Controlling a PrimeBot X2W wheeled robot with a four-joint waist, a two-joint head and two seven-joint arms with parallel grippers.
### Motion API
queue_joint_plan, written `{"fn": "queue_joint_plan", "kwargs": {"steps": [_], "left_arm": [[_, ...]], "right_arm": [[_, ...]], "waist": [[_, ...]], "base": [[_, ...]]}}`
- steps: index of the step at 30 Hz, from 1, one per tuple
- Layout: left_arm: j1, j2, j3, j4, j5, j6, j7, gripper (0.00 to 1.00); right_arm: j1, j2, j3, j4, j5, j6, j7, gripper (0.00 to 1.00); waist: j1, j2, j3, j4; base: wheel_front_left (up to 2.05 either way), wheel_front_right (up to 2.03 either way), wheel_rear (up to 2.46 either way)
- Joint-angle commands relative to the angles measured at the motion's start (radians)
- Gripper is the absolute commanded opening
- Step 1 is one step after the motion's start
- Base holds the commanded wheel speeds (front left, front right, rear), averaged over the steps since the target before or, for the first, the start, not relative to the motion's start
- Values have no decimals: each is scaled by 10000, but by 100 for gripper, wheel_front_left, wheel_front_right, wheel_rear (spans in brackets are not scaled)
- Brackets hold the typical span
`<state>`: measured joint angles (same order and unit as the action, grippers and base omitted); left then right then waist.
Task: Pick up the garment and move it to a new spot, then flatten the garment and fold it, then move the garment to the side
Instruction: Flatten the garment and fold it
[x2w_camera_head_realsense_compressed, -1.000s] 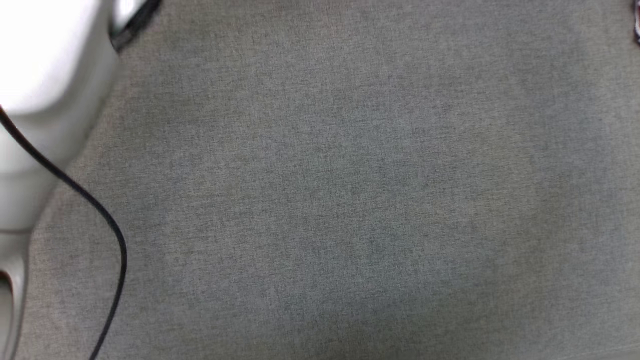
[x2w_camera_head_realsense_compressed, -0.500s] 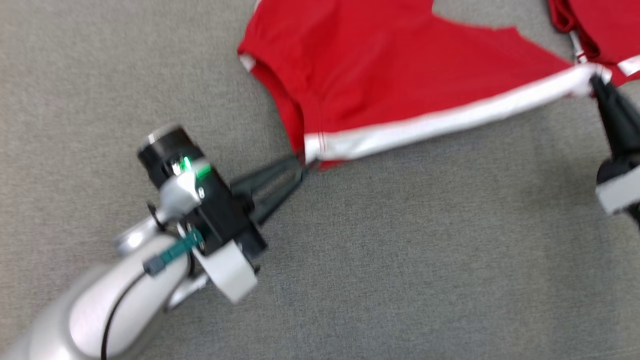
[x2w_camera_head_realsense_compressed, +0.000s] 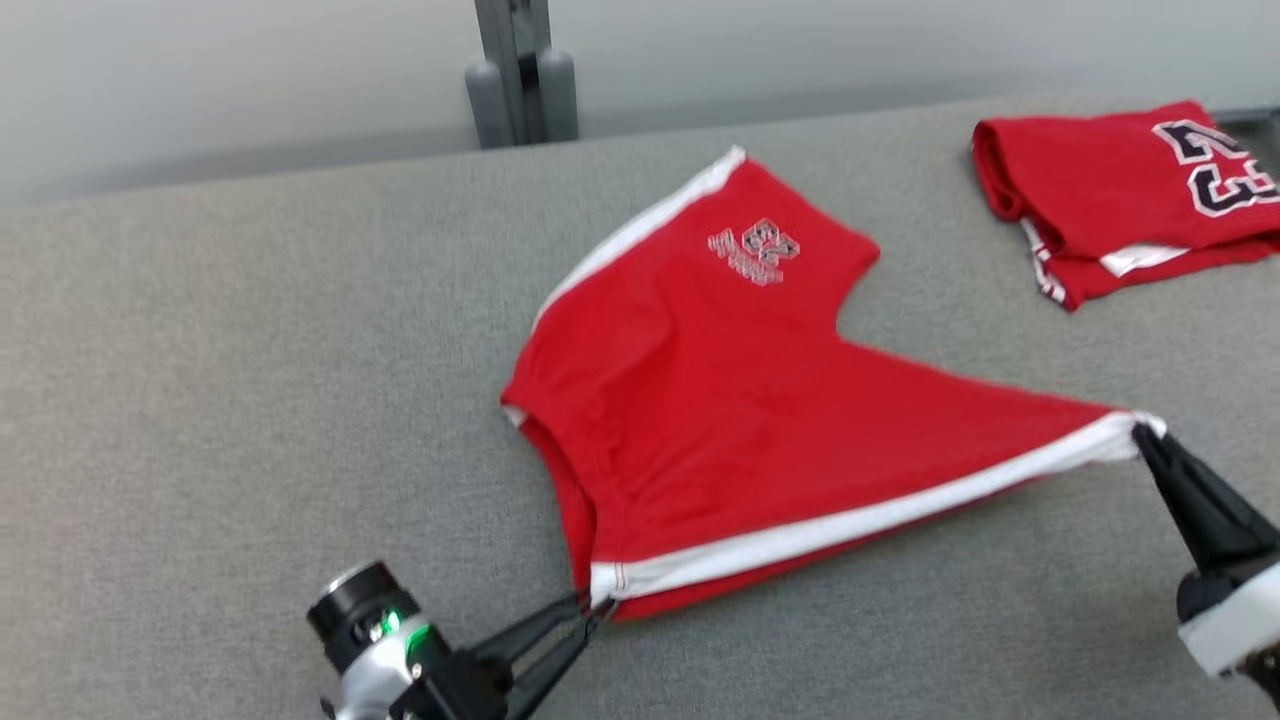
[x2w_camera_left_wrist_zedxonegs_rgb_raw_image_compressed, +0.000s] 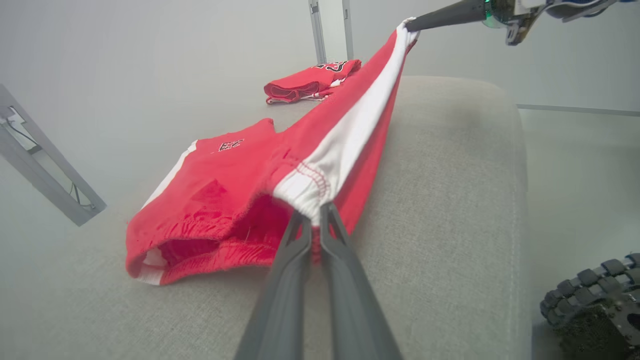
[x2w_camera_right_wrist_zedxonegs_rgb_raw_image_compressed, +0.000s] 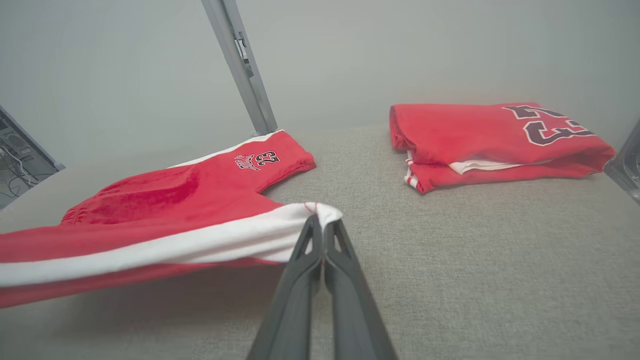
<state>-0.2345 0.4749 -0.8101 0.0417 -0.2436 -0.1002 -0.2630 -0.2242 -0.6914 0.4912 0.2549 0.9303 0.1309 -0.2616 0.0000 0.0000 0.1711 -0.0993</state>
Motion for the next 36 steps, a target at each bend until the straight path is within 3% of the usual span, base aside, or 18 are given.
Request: {"fn": "queue_joint_plan", "kwargs": {"steps": [1,9,14,23,30,36], "left_arm": [[352,56,131,-131,71,130,-14,0],[1338,92,414,-281,-275,13,-13,0],[931,-312,495,-76,-936,-108,79,0],[-625,-1519,288,839,-2751,-288,612,0],[-1626,-2387,656,1219,-4297,-311,452,0],[-2332,-2948,1076,1563,-4694,-141,341,0]], "right_arm": [[295,-165,-104,-58,-51,-5,-41,0],[1294,-675,-296,-719,-411,-5,506,0],[632,-374,-589,-673,-908,-5,1353,0],[-2333,738,-530,964,-1256,-3,3107,0],[-4804,886,369,2242,-1868,-3,3131,0],[-6627,834,1451,3254,-1964,-3,2815,0]], "waist": [[0,0,-680,-43],[0,0,-1019,129],[0,0,-661,220],[0,0,489,670],[0,0,1429,1233],[0,0,2121,1739]], "base": [[0,0,0],[0,0,0],[0,0,0],[0,0,0],[0,0,0],[0,0,0]]}}
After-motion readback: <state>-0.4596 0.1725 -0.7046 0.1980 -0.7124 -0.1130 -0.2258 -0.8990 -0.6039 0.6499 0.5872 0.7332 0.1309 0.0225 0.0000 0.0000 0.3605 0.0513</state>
